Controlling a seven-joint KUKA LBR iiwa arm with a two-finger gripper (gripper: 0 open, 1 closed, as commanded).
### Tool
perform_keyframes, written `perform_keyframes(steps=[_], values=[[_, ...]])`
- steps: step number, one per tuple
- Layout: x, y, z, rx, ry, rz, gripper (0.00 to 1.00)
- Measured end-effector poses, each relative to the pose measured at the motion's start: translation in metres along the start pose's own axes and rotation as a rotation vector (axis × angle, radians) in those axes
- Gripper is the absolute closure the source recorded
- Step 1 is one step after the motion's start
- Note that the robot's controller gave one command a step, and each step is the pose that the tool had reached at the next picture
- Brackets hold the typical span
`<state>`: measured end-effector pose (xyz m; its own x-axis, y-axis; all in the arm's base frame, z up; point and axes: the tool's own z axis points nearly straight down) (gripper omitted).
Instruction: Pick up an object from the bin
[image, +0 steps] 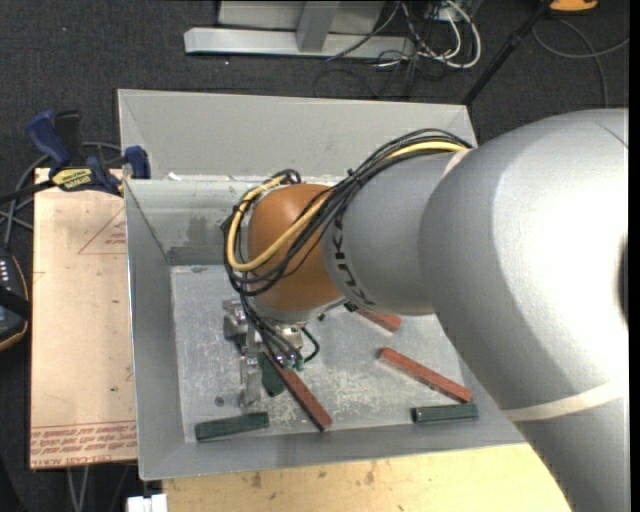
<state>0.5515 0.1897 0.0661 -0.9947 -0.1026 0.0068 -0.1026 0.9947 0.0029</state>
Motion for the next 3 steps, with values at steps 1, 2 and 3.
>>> perform_keyframes(steps=[1,2,3], values=[[0.006,-0.054,-0.004,0.004,-0.006,0.031,0.00],[0.028,-0.081,-0.003,0.001,-0.006,0.365,0.00],[0.028,-0.081,-0.004,0.000,-0.007,0.365,1.00]])
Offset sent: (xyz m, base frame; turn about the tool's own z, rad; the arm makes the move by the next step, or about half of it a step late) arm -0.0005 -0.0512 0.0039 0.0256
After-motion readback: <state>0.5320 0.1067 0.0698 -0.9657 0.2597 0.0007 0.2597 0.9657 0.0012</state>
